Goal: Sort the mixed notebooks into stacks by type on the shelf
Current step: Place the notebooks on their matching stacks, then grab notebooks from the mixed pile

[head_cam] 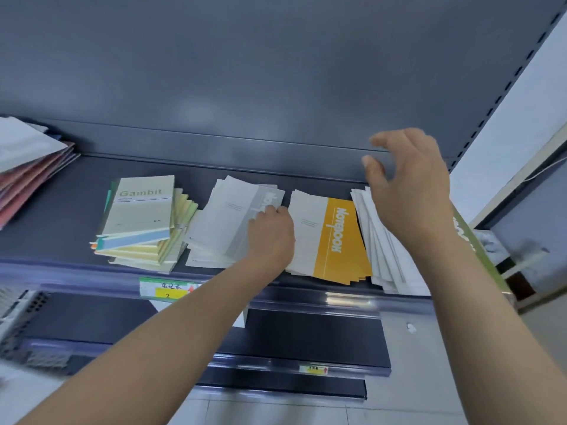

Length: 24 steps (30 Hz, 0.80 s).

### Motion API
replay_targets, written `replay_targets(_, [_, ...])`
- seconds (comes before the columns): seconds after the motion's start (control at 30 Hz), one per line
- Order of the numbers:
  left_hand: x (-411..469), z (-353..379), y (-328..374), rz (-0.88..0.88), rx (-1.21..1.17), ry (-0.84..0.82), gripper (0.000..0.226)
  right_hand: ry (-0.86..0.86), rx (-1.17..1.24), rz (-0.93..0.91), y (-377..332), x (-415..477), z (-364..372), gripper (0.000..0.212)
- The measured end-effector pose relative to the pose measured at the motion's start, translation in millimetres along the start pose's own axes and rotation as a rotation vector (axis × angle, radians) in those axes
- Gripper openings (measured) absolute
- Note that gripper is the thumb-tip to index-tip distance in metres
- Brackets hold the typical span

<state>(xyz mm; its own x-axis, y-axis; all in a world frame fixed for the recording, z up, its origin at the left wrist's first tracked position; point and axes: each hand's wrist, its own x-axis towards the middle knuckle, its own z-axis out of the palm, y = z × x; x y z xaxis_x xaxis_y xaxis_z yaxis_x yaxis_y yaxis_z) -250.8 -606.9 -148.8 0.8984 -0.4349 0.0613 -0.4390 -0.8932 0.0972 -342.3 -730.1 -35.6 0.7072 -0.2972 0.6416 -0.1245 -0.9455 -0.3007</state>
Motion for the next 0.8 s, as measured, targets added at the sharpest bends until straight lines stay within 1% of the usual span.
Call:
replay_targets(0.13, [-8.0, -32.7, -36.3, 0.101, -0.022, 0.167, 0.034, 0.003, 0.047, -0.065, -34.6, 4.8, 11.4, 0.023])
replay_targets(0.27, [-25.3, -79.2, -93.7, 0.087, -0.162, 0.315, 0.028, 0.033, 0.124, -0.134, -90.6, 13.4, 28.7, 0.02])
replay_targets(0.37, [-48.3, -108.3, -153.9, 0.045, -0.227, 0.453, 0.021, 0.024, 0.189, -0.173, -152.7, 15.4, 46.3, 0.021])
replay_targets(0.43, [-64.0, -124.6, -197.1, 0.052, -0.231, 0.55, 0.018, 0.018, 0.212, -0.203, -196.8, 14.2, 57.5, 0.022])
replay_targets(0.53, [-84.3, -146.5, -267.6, 0.06, -0.157, 0.665, 0.012, -0.001, 0.247, -0.241, -265.5, 12.3, 76.6, 0.023])
replay_targets(0.6, [-95.9, -157.9, -317.5, 0.022, -0.099, 0.693, 0.011, -0.003, 0.275, -0.269, -311.3, 12.0, 91.0, 0.022])
replay_targets(0.7, [-111.0, -172.0, -386.6, -0.041, -0.072, 0.721, 0.017, -0.012, 0.304, -0.293, -372.4, 9.7, 112.3, 0.023])
replay_targets(0.8, [-117.2, -181.4, -443.2, -0.11, -0.084, 0.726, 0.019, -0.033, 0.305, -0.309, -413.7, 8.3, 132.5, 0.023])
